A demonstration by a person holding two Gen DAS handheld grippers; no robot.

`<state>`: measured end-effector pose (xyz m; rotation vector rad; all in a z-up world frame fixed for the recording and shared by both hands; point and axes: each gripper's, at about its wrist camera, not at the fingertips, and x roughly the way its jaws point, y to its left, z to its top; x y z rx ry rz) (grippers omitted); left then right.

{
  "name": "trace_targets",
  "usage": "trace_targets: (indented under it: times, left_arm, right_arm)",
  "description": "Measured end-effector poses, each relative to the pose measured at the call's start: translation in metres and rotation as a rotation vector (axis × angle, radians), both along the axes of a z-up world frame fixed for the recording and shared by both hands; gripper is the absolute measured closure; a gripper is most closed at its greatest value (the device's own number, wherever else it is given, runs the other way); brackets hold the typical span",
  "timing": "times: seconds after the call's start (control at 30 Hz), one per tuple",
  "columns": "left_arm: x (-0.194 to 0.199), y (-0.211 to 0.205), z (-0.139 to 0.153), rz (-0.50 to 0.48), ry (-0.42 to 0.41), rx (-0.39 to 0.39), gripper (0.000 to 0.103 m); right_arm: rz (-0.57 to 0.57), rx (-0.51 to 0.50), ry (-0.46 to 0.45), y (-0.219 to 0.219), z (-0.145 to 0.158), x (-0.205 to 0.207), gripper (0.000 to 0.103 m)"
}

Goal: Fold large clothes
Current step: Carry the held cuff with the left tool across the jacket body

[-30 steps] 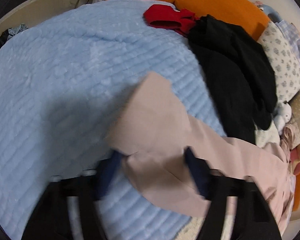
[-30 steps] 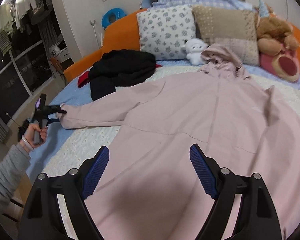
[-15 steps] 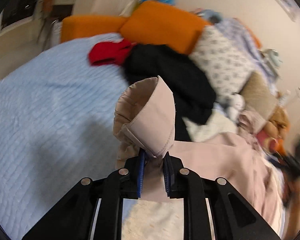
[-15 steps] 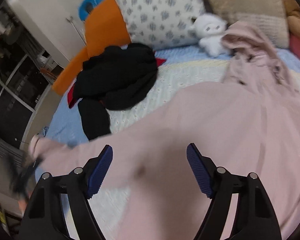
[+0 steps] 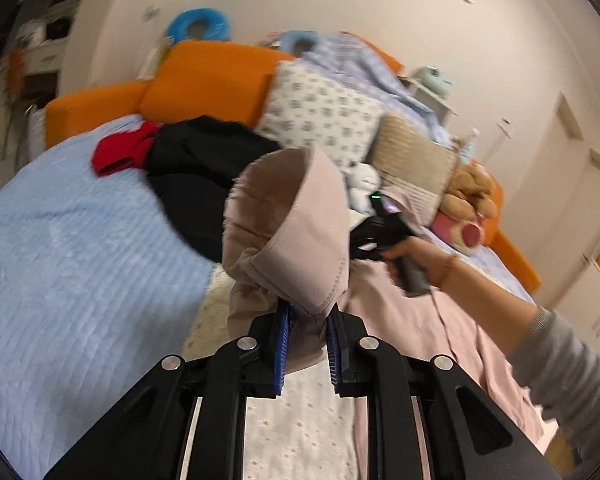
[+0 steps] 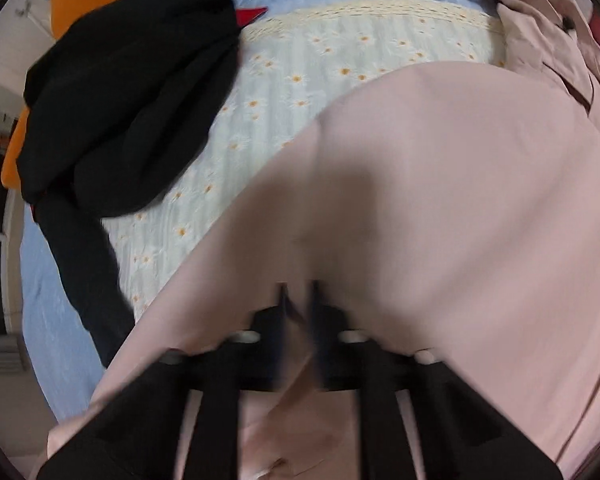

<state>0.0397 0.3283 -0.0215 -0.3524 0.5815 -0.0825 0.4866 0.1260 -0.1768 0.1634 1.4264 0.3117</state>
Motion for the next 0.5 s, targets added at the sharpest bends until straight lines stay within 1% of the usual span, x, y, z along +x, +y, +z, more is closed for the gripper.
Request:
trace_targets:
  times: [0.03,0.07,0.13,0.2,0.27,0.3,0.33,0.37,0.43,0.5]
  left_arm:
    - [-0.001,-0.008,0.004,-0.030,-0.013,0.014,0.082]
    - [-0.002,-0.024,0.012,-0.086,-0.037,0.027,0.082]
    - [-0.003,-0.057,0.027,-0.185,-0.077,0.077,0.082]
    - [-0.005,-0.104,0.043,-0.305,-0.127,0.137,0.082]
    - [-0.007,-0.141,0.051,-0.392,-0.151,0.176,0.082]
    - [-0.008,-0.160,0.053,-0.433,-0.156,0.195,0.082]
    - [-0.009,-0.184,0.053,-0.486,-0.157,0.217,0.082]
    - [-0.010,-0.201,0.049,-0.523,-0.153,0.231,0.082]
    - [-0.015,-0.240,0.034,-0.597,-0.134,0.266,0.082]
    - [-0.023,-0.277,0.015,-0.668,-0.114,0.289,0.082]
  right_arm:
    - [-0.007,0.027,-0.003,-0.006,0.000,0.001,0.101]
    - [-0.017,0.076,-0.004,-0.016,0.001,-0.001,0.101]
    - [-0.011,0.129,-0.014,-0.031,0.009,-0.003,0.100]
    - [0.003,0.147,-0.033,-0.048,0.024,-0.007,0.093]
    - [0.020,0.158,-0.023,-0.072,0.043,-0.013,0.061]
    - [0.003,0.165,-0.045,-0.086,0.055,-0.016,0.042]
    - [-0.010,0.165,-0.076,-0.097,0.066,-0.018,0.042]
    - [-0.029,0.160,-0.115,-0.116,0.084,-0.020,0.041]
    - [-0.037,0.198,-0.129,-0.147,0.108,-0.028,0.041]
    - [-0.021,0.212,-0.138,-0.161,0.121,-0.030,0.041]
